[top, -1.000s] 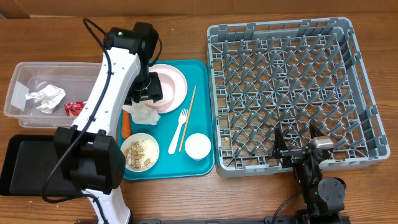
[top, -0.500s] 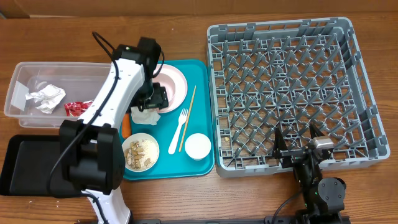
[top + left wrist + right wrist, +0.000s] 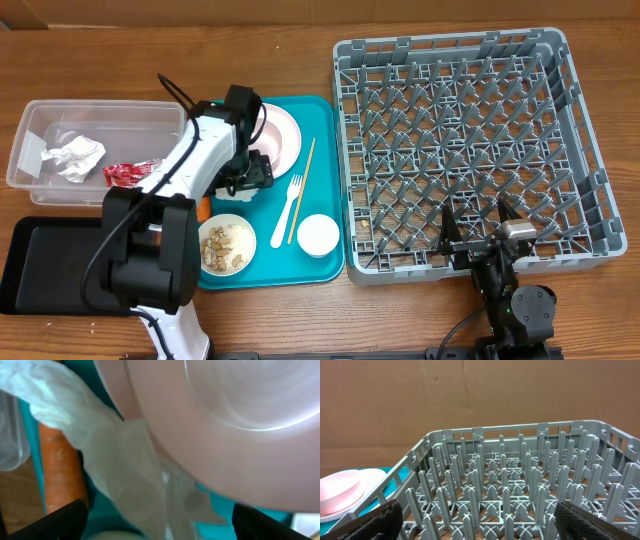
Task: Sort waste into correct bins and load items into the dishwasher
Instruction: 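Reach the left gripper to the second white napkin and grasp it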
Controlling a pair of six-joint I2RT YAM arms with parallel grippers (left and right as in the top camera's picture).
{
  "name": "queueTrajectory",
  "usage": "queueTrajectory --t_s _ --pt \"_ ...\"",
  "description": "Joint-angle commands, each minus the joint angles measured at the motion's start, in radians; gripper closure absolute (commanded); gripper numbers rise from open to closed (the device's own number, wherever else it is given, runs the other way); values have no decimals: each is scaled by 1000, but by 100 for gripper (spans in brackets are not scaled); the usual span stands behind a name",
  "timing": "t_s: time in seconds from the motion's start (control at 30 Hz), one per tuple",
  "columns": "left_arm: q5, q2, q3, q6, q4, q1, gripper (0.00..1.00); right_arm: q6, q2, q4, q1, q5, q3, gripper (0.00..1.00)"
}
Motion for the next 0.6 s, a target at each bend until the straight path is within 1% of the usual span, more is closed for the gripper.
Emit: queueTrajectory --t_s 0.0,0.07,0.1,0.13,0.17,0.2,0.27,0.3,0.33,0.47,0.57 --pt "-17 -16 -42 8 30 0 7 0 -8 8 -6 9 -11 0" --pt "-17 -16 -43 8 27 0 15 0 -8 8 -6 9 -11 0" --pt "-18 -17 -43 8 24 0 32 0 -8 8 -6 9 -11 0" --pt "-17 -17 -43 9 20 1 45 0 -8 8 -6 9 -11 0" --pt "-17 -17 -43 17 12 2 67 0 -8 8 -6 9 -11 0" --pt "-17 -17 -43 20 8 2 75 0 -8 8 -6 9 -11 0" --pt "-17 -17 -42 20 -4 1 85 0 -8 8 -6 9 -11 0" --pt "-17 -17 -42 20 -5 1 87 0 -8 8 -6 9 -11 0" --pt "-17 -17 -42 20 -11 1 95 0 -8 8 -6 9 -11 0" --pt "-17 -17 -24 21 -49 1 96 0 -8 8 -6 9 -11 0" --pt "-21 -21 45 31 -121 1 96 0 -8 8 -6 9 -11 0"
